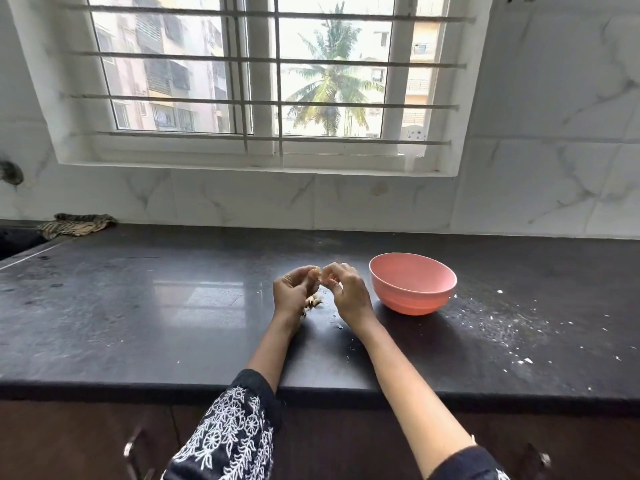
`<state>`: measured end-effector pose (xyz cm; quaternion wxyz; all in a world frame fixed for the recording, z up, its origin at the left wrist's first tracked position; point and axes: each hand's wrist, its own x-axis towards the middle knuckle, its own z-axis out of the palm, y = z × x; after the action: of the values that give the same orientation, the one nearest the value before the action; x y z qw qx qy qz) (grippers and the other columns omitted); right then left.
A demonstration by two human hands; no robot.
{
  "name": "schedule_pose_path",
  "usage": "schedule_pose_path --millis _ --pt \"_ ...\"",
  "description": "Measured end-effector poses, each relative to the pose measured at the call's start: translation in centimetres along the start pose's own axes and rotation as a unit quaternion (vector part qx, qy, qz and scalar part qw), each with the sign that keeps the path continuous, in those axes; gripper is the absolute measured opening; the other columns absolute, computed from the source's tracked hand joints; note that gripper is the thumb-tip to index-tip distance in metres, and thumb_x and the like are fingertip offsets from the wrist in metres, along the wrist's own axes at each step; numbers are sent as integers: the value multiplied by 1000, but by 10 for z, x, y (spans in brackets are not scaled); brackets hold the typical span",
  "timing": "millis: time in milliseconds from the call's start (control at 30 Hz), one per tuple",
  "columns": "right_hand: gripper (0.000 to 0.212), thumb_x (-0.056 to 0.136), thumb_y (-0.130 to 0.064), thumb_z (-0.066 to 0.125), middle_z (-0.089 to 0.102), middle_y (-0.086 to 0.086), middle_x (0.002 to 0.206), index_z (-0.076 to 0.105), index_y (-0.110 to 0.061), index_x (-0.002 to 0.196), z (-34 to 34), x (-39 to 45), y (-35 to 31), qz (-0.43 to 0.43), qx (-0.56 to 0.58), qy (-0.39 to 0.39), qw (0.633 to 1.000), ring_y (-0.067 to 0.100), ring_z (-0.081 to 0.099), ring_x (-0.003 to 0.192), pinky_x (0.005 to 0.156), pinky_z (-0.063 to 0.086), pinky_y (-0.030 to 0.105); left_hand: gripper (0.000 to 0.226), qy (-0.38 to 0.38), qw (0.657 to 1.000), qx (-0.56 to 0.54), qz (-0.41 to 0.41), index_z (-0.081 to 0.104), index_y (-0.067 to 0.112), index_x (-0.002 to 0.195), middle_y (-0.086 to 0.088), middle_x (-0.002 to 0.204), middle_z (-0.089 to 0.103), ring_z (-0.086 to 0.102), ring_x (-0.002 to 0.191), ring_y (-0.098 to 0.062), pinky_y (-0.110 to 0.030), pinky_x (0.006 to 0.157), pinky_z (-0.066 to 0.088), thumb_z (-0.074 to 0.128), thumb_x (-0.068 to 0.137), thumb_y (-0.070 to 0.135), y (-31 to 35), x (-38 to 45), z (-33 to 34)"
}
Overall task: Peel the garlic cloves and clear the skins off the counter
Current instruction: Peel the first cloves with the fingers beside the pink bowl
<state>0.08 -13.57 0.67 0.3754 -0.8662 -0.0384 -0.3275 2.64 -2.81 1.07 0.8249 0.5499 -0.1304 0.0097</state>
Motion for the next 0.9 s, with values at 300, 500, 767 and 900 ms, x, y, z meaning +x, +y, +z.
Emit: schedule_pose_path --millis 300,500,767,900 --pt "2 83 -5 61 61 9 86 63 -7 82 -1 -1 -2 10 -12 -14 1000 25 53 88 73 38 29 10 43 993 -110 -30 63 10 87 6 60 68 59 51 0 -12 52 49 57 89 1 3 6 -3" --pt "13 78 -1 64 67 -4 69 63 -12 71 -8 -2 -7 62 27 80 994 9 61 66 65 45 21 14 55 993 -96 -26 64 3 102 -3 79 63 57 50 1 -11 52 49 58 89 4 1 7 -1" --pt "20 83 -5 51 73 6 85 67 -12 93 -6 -2 -6 106 1 67 992 20 66 82 73 49 28 15 20 999 -37 -21 63 -2 103 5 66 71 63 57 -2 -13 59 52 55 91 1 -5 7 -4" --pt "23 88 -26 60 71 8 80 71 -9 75 -8 -4 -2 67 -63 89 992 26 63 81 66 39 28 18 4 1000 -20 -18 63 -7 103 3 65 71 66 58 -4 -13 58 53 60 87 -1 -4 6 -2"
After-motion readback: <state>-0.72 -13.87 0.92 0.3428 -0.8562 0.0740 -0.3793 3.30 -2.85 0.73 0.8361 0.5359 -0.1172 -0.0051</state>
